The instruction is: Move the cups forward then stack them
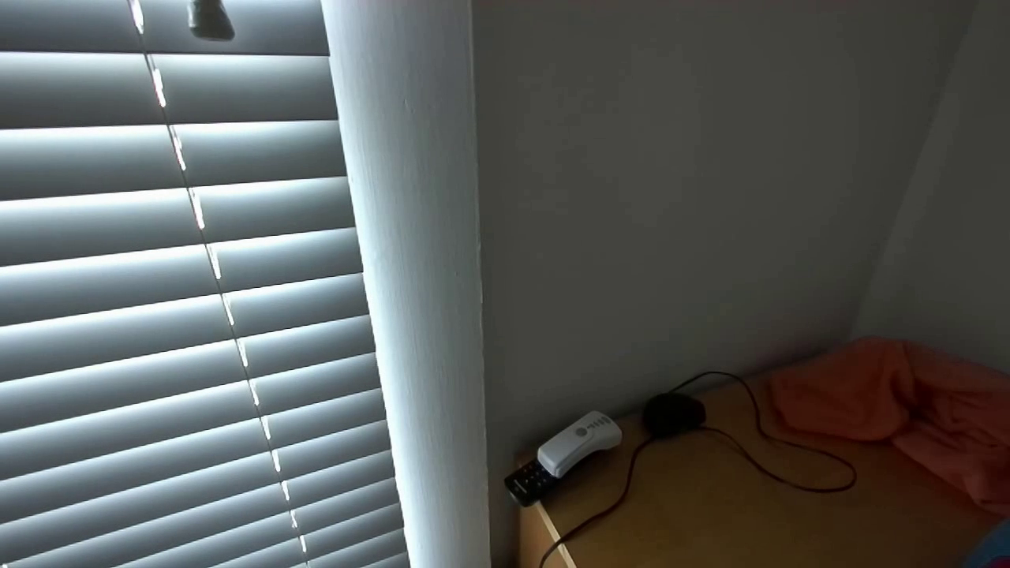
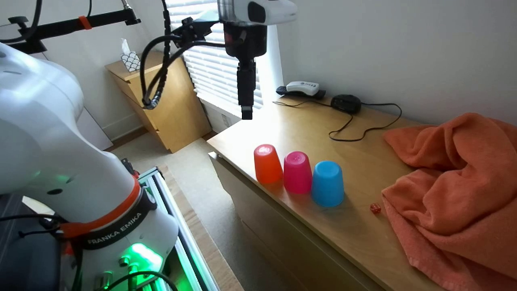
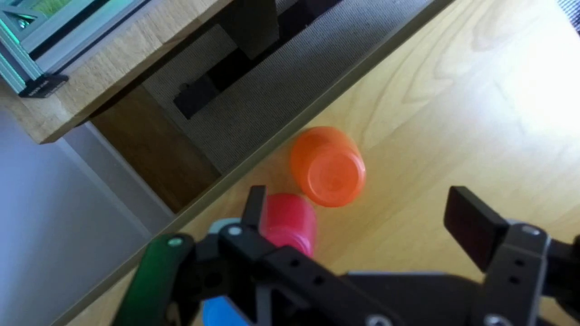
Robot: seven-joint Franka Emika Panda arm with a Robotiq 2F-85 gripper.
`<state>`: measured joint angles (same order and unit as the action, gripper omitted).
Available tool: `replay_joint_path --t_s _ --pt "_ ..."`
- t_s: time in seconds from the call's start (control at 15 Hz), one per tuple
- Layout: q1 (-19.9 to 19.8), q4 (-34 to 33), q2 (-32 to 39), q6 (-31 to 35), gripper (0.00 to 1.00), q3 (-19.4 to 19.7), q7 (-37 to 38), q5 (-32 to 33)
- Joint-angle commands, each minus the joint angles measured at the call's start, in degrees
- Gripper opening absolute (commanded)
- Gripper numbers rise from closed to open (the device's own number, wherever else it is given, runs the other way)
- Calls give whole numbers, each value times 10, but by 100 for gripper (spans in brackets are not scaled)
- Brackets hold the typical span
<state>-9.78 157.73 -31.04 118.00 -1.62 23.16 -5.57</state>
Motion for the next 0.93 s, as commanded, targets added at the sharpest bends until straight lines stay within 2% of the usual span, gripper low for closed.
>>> replay_joint_path --t_s 0.0,0.2,0.87 --pt "6 0 68 27 100 20 -20 -15" --pt "6 -1 108 58 100 28 -29 -17" --pt "23 -1 222 149 100 51 -63 -94"
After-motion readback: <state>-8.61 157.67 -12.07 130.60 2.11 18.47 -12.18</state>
